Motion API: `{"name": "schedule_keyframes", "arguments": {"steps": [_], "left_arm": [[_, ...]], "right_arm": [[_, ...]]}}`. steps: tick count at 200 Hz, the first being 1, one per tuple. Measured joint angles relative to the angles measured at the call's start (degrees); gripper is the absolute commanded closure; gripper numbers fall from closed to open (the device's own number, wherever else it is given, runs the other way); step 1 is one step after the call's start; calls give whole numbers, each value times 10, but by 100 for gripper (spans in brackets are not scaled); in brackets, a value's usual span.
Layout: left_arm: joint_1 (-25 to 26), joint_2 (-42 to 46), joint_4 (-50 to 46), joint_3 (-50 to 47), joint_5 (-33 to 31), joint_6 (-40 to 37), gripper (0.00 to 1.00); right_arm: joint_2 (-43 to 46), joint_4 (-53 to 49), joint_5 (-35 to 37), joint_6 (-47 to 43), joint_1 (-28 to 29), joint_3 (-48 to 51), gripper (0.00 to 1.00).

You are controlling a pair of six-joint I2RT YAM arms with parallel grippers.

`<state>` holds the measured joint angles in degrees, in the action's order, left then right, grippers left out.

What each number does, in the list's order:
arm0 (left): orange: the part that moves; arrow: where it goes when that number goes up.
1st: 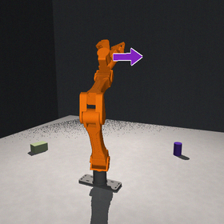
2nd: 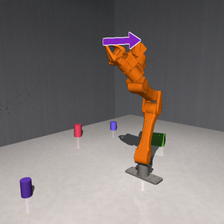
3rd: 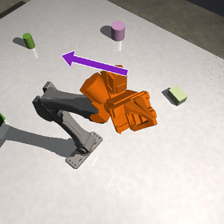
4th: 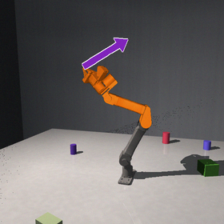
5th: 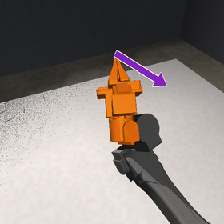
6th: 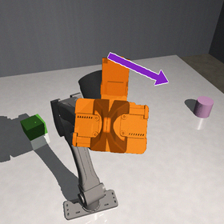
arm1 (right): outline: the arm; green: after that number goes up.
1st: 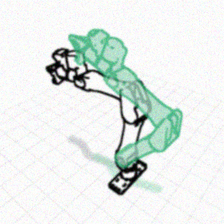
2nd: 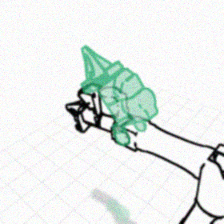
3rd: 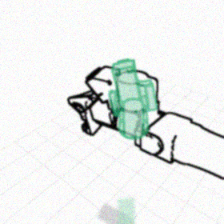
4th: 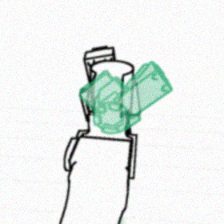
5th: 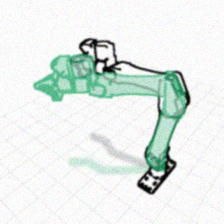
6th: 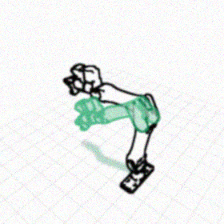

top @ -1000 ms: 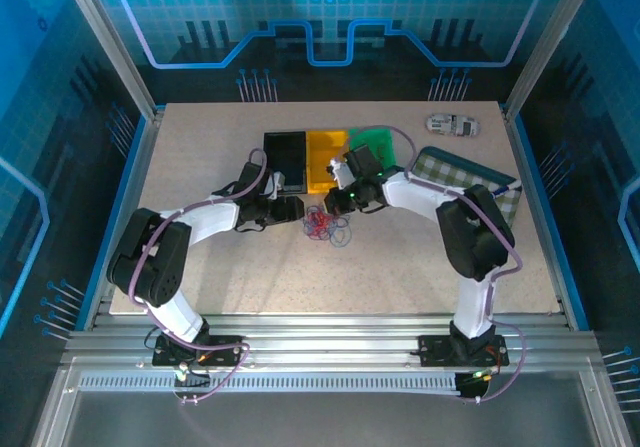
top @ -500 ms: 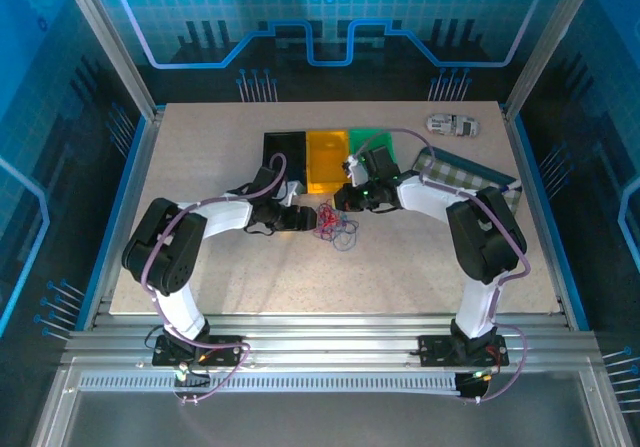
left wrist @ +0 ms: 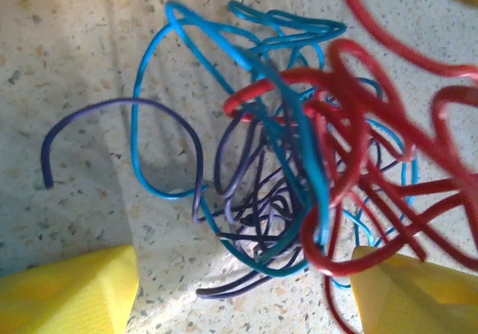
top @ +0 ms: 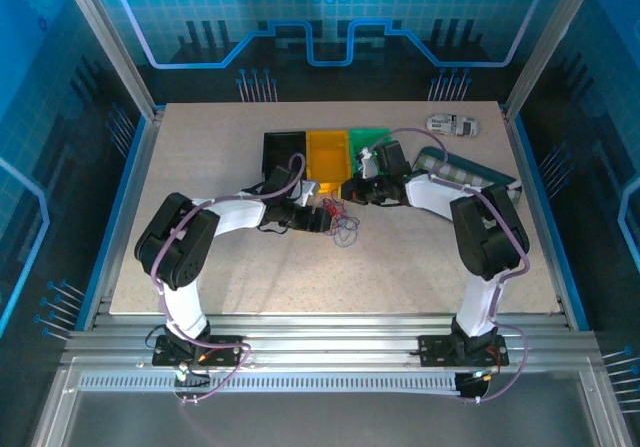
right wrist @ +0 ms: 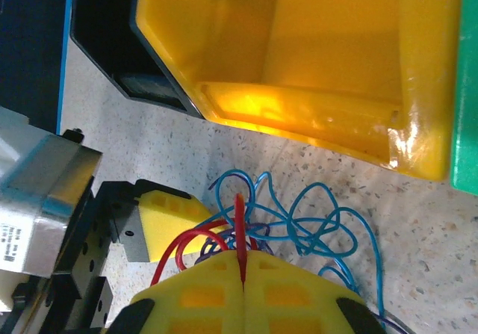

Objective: Untangle the cables

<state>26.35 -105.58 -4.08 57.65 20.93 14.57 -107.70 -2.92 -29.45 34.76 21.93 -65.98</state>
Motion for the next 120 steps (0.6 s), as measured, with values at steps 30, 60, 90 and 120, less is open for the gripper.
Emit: {"name": "schedule_keyframes", "arguments": {"steps": [30,60,90,120], "left_arm": [[-1,-14,3,12,2,13,35],[-7,-32,0,26,-7,28,65],[-8,-56,31,35,-3,43,95],[0,-70,71,38,-3,61,100]], "right_arm": [[-7,5,-15,14,-3,2,100],[-7,11,-26,26,-4,4,100],[-7,18,-27,32,-11,12,100],[-1,19,-19,37,-24,25,100]]}}
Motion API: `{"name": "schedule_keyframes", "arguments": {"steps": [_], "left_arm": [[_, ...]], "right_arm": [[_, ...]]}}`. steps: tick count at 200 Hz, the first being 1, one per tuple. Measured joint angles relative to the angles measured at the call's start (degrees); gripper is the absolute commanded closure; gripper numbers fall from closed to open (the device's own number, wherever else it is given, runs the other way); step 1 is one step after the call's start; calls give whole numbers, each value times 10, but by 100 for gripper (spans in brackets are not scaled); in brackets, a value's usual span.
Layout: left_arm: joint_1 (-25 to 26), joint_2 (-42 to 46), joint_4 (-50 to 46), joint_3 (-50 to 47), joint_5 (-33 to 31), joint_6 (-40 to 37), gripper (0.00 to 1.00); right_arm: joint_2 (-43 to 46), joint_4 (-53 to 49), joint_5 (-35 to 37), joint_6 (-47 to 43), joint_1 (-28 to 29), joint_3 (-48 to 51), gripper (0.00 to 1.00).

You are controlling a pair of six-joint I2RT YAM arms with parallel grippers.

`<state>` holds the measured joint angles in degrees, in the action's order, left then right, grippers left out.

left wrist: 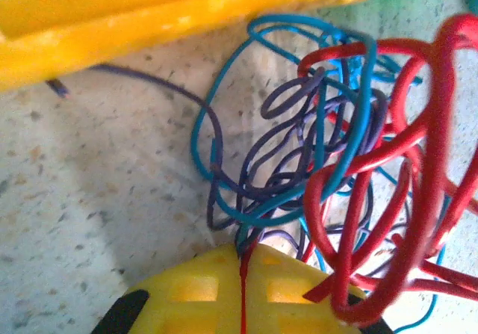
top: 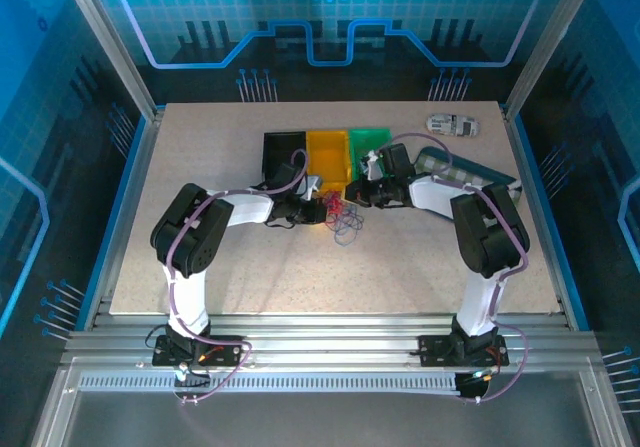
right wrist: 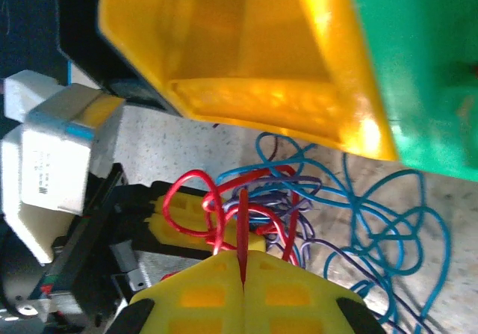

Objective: Untangle the cables

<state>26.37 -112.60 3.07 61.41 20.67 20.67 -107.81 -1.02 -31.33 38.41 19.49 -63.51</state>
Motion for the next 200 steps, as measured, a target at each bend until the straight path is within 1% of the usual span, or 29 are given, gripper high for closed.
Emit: {"name": "schedule_keyframes", "arguments": {"steps": [16,29,52,74,106,140,165,186,200], "left_arm": [[7,-1,6,0,-11,5,100],[11,1,9,-3,-29,10,100],[12,25,3,-24,-77,17,100],[10,45,-16,-34,-110,17,100],[8,70,-39,-45,-142,17,100],[-14,88,-81,-62,-181,33,100],[-31,107,-106,-75,-214,49,100],[-35,112,-113,-79,-223,49,100],[-35,117,-105,-87,-217,47,100]], "right_arm": [[16,-3,16,2,-10,14,100],[37,-15,51,2,-19,24,100],[92,-42,149,4,-33,46,100],[145,-69,239,10,-37,65,100],[179,-113,351,24,-37,79,100],[214,-168,471,34,-39,88,100],[230,-194,522,29,-50,88,100],[231,-200,530,15,-61,88,100],[231,-195,519,-4,-65,88,100]]}}
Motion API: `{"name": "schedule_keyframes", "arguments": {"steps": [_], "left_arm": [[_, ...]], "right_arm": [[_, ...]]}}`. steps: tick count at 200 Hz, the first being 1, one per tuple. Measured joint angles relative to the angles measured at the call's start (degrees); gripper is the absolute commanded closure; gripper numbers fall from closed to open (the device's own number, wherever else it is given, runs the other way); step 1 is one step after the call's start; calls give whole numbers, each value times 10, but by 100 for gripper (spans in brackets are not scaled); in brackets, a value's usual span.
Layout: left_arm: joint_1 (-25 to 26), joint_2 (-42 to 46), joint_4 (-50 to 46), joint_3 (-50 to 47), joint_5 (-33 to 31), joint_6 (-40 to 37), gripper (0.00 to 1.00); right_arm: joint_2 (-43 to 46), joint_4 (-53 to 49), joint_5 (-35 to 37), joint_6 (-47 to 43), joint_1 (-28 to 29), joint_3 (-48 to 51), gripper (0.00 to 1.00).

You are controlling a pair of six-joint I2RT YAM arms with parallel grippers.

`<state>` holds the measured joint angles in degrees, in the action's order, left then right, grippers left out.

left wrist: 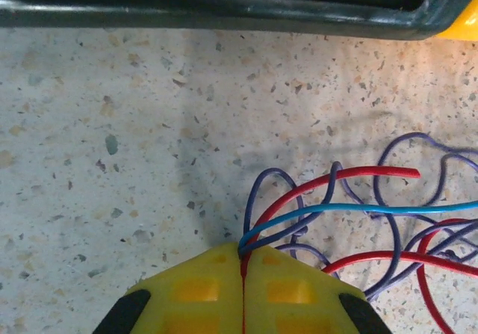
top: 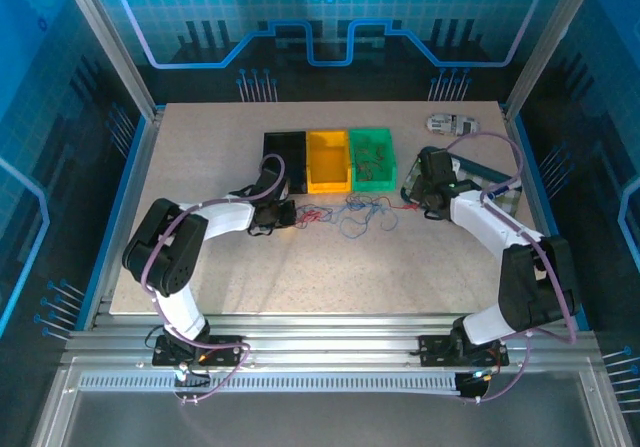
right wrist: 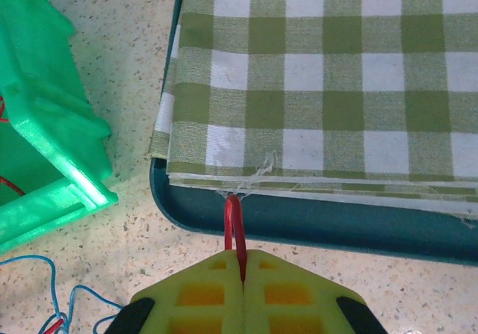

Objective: Untangle the cables

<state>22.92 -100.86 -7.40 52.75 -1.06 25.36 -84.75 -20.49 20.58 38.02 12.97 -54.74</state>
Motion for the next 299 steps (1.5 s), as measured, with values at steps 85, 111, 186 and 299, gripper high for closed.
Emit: {"name": "schedule_keyframes", "arguments": {"steps": [85,111,186,299], "left_arm": [[8,133,13,-42,73,-57,33],[28,177,26,-22,70,-92,28],[136,-96,14,233,80,-194,28],[148,-250,-14,343,85,-212,91]], "right_arm": [[-2,67,-94,-55,6,0,100],[-10,75,-111,-60,10,0,100],[-27,86,-169,-61,11,-2,100],[-20,88,-230,-62,-14,-3,100]]}}
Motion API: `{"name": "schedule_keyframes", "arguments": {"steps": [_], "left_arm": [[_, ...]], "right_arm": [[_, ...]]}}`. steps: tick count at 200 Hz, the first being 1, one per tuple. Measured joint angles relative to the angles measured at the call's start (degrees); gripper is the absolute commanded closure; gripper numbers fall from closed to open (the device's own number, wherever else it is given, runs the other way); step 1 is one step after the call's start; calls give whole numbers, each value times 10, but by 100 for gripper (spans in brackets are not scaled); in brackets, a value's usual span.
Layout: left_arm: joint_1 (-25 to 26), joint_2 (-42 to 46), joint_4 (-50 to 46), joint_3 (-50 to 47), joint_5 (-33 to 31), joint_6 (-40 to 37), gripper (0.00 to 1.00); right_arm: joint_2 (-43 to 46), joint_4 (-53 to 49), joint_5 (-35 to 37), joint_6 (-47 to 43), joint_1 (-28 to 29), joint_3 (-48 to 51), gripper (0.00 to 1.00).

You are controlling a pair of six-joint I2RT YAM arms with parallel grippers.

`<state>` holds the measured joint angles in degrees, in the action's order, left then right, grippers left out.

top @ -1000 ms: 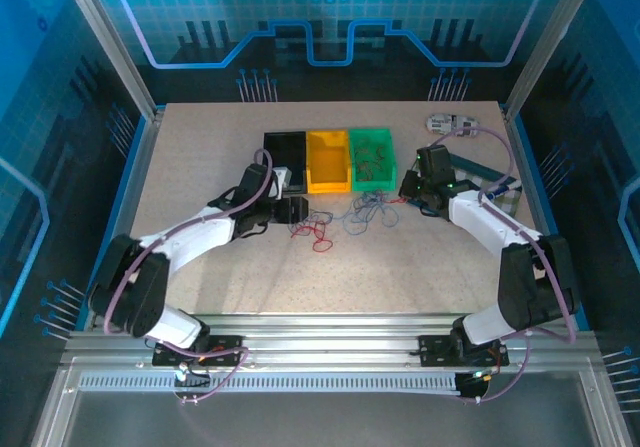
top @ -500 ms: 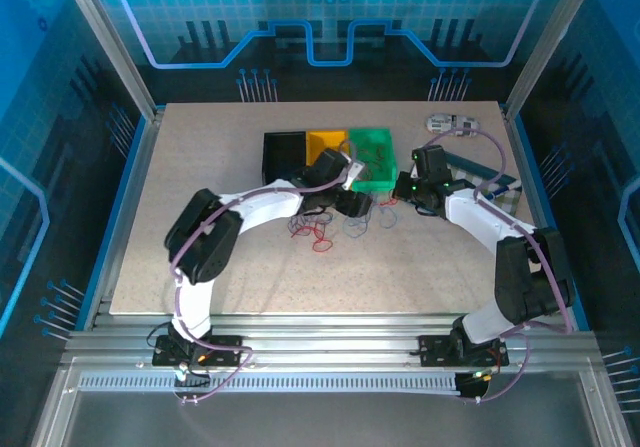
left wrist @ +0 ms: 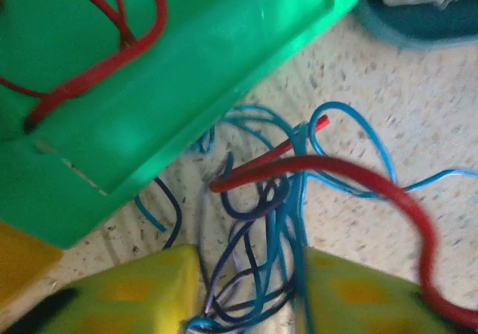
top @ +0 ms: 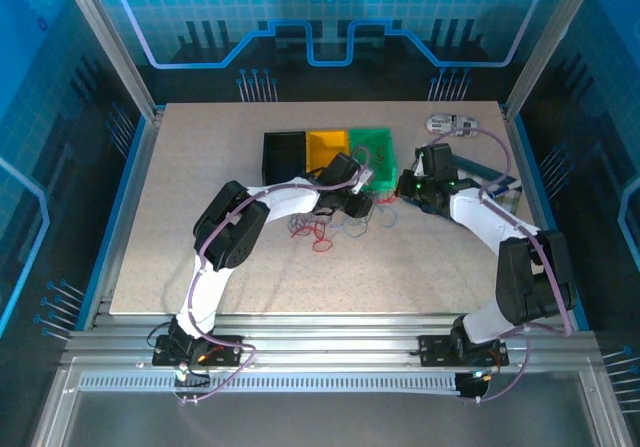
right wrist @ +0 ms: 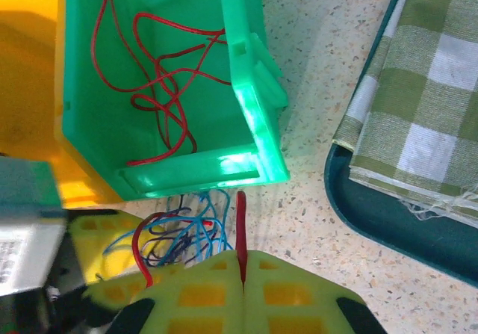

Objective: Untangle the cables

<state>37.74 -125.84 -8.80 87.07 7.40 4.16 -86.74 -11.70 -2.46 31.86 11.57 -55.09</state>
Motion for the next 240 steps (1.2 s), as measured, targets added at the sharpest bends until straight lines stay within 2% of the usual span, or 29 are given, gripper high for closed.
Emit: {"name": "schedule_keyframes", "arguments": {"steps": [8,42,61,99,130,181,210,240], "left_arm": [[0,-4,-1,0,0,3,100],[0,-5,0,0,0,4,100],[-13,53,60,-112,4,34,100],[-69,183,64,-273,5,79,100],[-109,235,63,-337,-1,107,100],[-107,238,79,-341,1,142,100],[-107,238,93,-331,15,171,100],[-108,240,116,-315,27,200,100]], "right_arm": [[1,0,-2,0,-2,0,100],[4,0,-8,0,-7,0,100],[22,-10,-7,7,-52,0,100],[87,-19,40,31,-161,0,100],[119,-18,46,40,-191,5,100],[121,-12,19,39,-181,14,100],[105,-20,47,35,-123,-17,100],[41,-31,115,26,-52,-103,100]]}}
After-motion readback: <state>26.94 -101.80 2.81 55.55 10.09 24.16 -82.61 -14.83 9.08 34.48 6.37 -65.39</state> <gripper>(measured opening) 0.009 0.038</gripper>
